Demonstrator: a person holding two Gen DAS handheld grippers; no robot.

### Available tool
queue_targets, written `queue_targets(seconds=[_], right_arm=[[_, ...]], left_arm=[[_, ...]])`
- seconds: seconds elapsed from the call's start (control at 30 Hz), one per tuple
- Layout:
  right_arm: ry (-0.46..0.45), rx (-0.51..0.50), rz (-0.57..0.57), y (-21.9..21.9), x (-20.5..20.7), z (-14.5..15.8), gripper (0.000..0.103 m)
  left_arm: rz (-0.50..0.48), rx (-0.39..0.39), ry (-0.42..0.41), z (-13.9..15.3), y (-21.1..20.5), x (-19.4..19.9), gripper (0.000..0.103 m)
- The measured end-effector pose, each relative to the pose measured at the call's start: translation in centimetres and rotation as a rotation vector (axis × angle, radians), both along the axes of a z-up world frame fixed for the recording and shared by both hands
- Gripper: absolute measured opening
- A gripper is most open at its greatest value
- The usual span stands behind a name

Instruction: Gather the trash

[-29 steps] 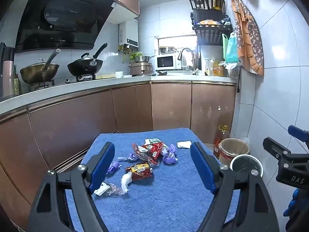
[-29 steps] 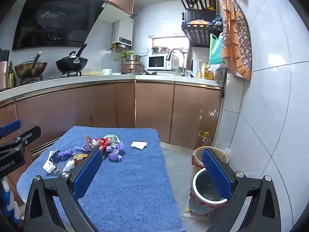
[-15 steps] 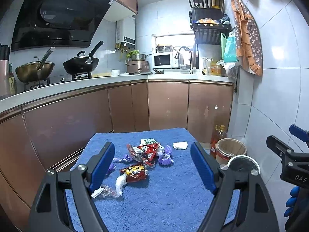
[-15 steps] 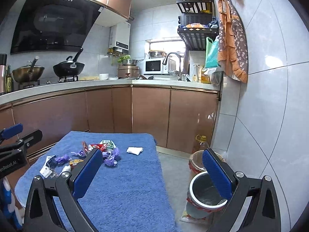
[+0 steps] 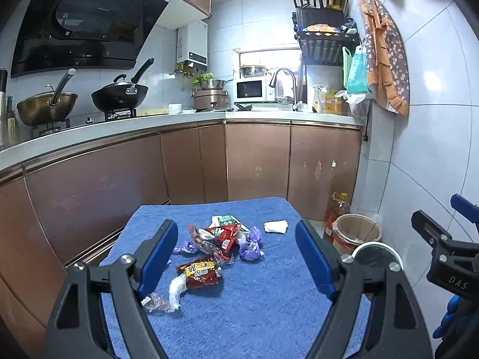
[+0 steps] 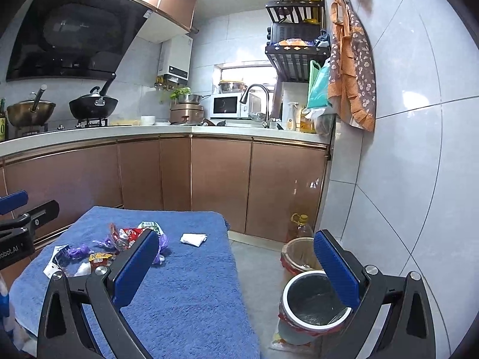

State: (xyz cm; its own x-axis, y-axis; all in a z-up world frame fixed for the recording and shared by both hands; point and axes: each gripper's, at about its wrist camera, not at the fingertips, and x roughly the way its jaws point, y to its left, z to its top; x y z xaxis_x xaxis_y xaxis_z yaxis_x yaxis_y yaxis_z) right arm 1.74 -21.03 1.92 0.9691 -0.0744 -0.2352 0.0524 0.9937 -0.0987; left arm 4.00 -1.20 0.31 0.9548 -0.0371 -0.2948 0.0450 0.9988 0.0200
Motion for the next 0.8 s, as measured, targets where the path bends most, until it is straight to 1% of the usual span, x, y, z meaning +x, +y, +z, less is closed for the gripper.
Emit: queue_targets(seconds=[0.03, 0.1, 0.17, 0.23, 0.33, 0.5, 0.6, 0.8], right_arm=[[0.016, -0.007, 0.001, 0.1, 0.3, 0.0, 0.103], [0.006, -0.017, 0.0, 0.1, 0.6, 0.1, 0.103], [0.015, -0.024, 0.002, 0.2, 1.0, 0.1, 0.103], [0.02, -0.017, 0.005, 0.2, 1.5, 0.3, 0.103], [0.018, -0.004, 0.009, 0.1, 2.2, 0.3, 0.103], [0.015, 0.02, 0.032, -0.3, 3.6, 0.5, 0.103], [0.017, 0.009, 0.042, -0.1, 4.3, 0.5, 0.103], [0.013, -0.003, 0.068, 0.3, 5.5, 0.7, 0.103]], left_arm=[[0.001, 0.003, -0.005, 0.1, 0.0, 0.1, 0.08], [0.002, 0.018, -0.014, 0.2, -0.1, 0.6, 0.08], [0.004, 0.017, -0.015, 0.3, -0.2, 0.9, 0.08], [0.007, 0.01, -0.016, 0.4, -0.3, 1.4, 0.08], [0.01, -0.028, -0.017, 0.6, -0.1, 1.9, 0.08], [0.019, -0.028, -0.024, 0.8, 0.1, 3.1, 0.08], [0.024, -0.017, -0.021, 0.8, 0.2, 3.8, 0.08], [0.022, -0.026, -0.028, 0.7, 0.8, 4.9, 0.08]])
